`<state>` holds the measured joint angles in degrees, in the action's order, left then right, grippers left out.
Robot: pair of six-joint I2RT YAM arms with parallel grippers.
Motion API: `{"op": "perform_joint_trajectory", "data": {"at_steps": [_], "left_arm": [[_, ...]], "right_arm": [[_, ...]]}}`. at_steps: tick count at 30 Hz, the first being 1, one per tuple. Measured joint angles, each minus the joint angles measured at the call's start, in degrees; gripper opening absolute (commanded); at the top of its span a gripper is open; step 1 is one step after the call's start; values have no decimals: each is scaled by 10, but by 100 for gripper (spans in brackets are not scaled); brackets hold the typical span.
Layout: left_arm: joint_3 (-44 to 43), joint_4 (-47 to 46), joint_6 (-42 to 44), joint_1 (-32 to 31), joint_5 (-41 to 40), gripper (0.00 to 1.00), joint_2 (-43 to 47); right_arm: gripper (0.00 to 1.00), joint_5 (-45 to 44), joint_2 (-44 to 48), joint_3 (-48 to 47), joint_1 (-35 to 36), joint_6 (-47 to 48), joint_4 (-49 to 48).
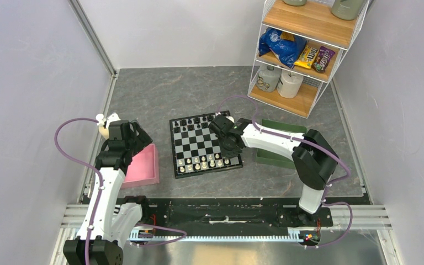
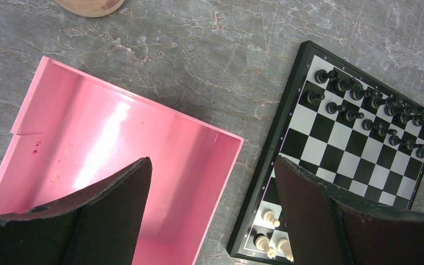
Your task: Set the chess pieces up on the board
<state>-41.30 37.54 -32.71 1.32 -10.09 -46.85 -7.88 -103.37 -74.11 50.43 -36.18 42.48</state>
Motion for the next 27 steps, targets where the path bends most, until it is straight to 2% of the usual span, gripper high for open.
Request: {"op": "perform_joint_trajectory", "data": {"at_steps": [13,21,23,27], "left_arm": [[0,0,0,0,0,89,0],[0,0,0,0,0,89,0],[0,0,0,0,0,89,0],[0,0,0,0,0,89,0]], "right_arm": [[16,-2,-7,-7,1,2,0],[26,-2,-11,-7,1,4,0],[31,-2,-14,-7,1,4,0],[33,-2,-15,-9,1,5,0]]}}
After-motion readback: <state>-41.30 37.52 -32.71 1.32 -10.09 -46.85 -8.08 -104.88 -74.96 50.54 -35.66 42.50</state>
